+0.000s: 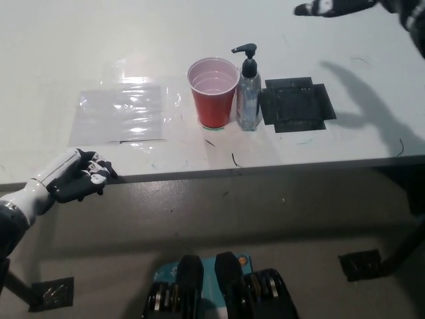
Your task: The robot uses its right hand to press the hand soap kept in the middle of the table to get liquid hand soap out
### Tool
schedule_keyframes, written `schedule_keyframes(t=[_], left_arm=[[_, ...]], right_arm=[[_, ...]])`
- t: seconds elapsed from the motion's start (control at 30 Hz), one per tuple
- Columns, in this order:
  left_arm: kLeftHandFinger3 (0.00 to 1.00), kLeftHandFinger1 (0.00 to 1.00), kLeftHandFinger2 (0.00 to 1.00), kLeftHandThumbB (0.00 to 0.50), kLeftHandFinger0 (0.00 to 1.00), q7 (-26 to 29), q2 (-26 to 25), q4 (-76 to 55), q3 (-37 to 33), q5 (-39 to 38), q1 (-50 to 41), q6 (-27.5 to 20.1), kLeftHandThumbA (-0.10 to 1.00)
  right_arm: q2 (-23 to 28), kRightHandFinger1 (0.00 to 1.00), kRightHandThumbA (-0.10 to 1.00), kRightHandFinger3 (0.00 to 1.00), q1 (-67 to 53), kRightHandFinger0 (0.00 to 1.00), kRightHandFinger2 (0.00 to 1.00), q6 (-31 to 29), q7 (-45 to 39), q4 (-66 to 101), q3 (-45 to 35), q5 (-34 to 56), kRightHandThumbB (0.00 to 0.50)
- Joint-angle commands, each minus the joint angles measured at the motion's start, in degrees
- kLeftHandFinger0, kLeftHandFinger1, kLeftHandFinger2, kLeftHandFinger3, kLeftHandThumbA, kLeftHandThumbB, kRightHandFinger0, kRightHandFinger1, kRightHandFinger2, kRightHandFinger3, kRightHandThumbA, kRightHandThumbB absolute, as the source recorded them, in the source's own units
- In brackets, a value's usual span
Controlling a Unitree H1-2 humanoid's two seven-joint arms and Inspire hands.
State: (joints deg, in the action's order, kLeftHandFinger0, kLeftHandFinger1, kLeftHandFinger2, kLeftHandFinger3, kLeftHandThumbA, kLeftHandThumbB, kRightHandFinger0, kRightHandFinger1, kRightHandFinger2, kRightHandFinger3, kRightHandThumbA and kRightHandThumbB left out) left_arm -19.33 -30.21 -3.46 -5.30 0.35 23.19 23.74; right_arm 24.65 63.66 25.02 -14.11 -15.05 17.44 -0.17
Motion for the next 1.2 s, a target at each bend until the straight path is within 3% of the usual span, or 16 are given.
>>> schedule_keyframes(t=[0.0,0.1,0.13,0.23,0.27,0.37,0.43,0.5,0.57,0.6,0.63,0.73,0.8,0.93,1.03,1.17], left_arm=[[0.55,0.10,0.25,0.004,0.03,-1.2,-1.1,-1.9,0.3,0.2,2.0,0.2,0.40],[0.55,0.10,0.25,0.001,0.03,-1.2,-1.2,-2.4,0.3,0.7,1.8,0.5,0.41],[0.55,0.11,0.25,0.000,0.04,-1.3,-1.1,-2.3,0.4,0.4,1.8,0.4,0.43],[0.55,0.11,0.25,0.000,0.04,-1.7,-1.2,-2.3,0.2,0.4,2.0,0.4,0.45],[0.56,0.11,0.25,0.000,0.04,-1.8,-1.4,-2.3,0.0,0.6,2.2,0.3,0.50],[0.55,0.10,0.23,0.007,0.02,-1.9,-1.6,-2.3,-0.2,0.9,2.2,-0.3,0.59],[0.56,0.11,0.25,0.061,0.04,-4.0,-2.3,-2.0,-0.3,-0.7,2.7,-0.6,0.75],[0.54,0.12,0.27,0.119,0.06,-5.5,-2.9,-1.9,-0.6,-1.2,2.8,-1.6,0.84],[0.56,0.13,0.29,0.140,0.07,-6.2,-3.2,-2.0,-0.8,-1.2,2.9,-1.9,0.88],[0.58,0.13,0.30,0.188,0.08,-7.1,-3.5,-1.7,-0.9,-1.6,2.9,-2.8,0.97],[0.58,0.13,0.30,0.191,0.08,-7.9,-3.9,-1.3,-1.2,-1.6,3.5,-3.2,0.98],[0.58,0.13,0.30,0.269,0.10,-8.8,-3.9,-0.7,-0.7,-2.0,3.5,-4.0,1.00],[0.57,0.12,0.29,0.264,0.09,-9.3,-4.2,-0.4,-0.5,-2.0,3.7,-4.3,1.00],[0.57,0.11,0.27,0.296,0.09,-10.4,-4.5,0.2,-0.3,-2.3,4.0,-5.0,1.00],[0.54,0.10,0.26,0.313,0.07,-11.1,-4.5,1.4,-0.6,-2.0,4.5,-7.1,1.00],[0.54,0.09,0.24,0.342,0.07,-11.9,-4.5,1.8,-0.5,-2.6,4.6,-7.3,1.00]], right_arm=[[-1.3,1.00,1.00,1.00,6.0,1.00,1.00,-4.7,-1.8,-3.4,2.8,-6.0,0.280],[-1.9,1.00,1.00,1.00,6.4,1.00,1.00,-7.4,-1.8,-5.8,4.9,-8.7,0.329],[-3.4,1.00,1.00,1.00,6.6,1.00,1.00,-8.5,-0.7,-7.9,5.7,-9.7,0.389],[-4.3,1.00,1.00,1.00,6.6,1.00,1.00,-9.6,-0.5,-9.3,6.0,-10.6,0.402],[-5.0,1.00,1.00,1.00,6.8,1.00,1.00,-10.3,-0.1,-10.9,6.3,-10.9,0.434],[-6.2,1.00,1.00,1.00,6.8,1.00,1.00,-12.0,-0.9,-13.1,6.8,-11.9,0.451],[-6.5,1.00,1.00,1.00,6.0,1.00,1.00,-11.9,-2.6,-12.8,7.7,-12.3,0.435],[-6.6,1.00,1.00,1.00,5.3,1.00,1.00,-10.6,-4.0,-11.9,9.0,-13.4,0.482],[-6.5,1.00,1.00,1.00,5.3,1.00,1.00,-12.5,-4.4,-12.5,10.0,-14.4,0.470],[-6.7,1.00,1.00,1.00,5.0,1.00,1.00,-12.5,-4.6,-12.4,10.9,-15.1,0.499],[-6.6,1.00,1.00,1.00,4.5,1.00,1.00,-12.3,-4.5,-12.1,10.9,-15.4,0.500],[-7.5,1.00,1.00,1.00,3.7,1.00,1.00,-14.8,-4.9,-13.2,12.3,-16.3,0.500],[-8.0,1.00,1.00,1.00,3.2,1.00,1.00,-14.8,-5.1,-13.4,12.5,-16.6,0.500],[-9.0,1.00,1.00,1.00,2.1,1.00,1.00,-15.9,-4.4,-13.3,12.6,-18.0,0.451],[-9.6,1.00,1.00,1.00,1.3,1.00,1.00,-16.8,-3.2,-13.3,13.1,-20.4,0.500],[-9.9,1.00,1.00,1.00,0.7,1.00,1.00,-18.3,-2.5,-13.6,14.6,-23.8,0.479]])
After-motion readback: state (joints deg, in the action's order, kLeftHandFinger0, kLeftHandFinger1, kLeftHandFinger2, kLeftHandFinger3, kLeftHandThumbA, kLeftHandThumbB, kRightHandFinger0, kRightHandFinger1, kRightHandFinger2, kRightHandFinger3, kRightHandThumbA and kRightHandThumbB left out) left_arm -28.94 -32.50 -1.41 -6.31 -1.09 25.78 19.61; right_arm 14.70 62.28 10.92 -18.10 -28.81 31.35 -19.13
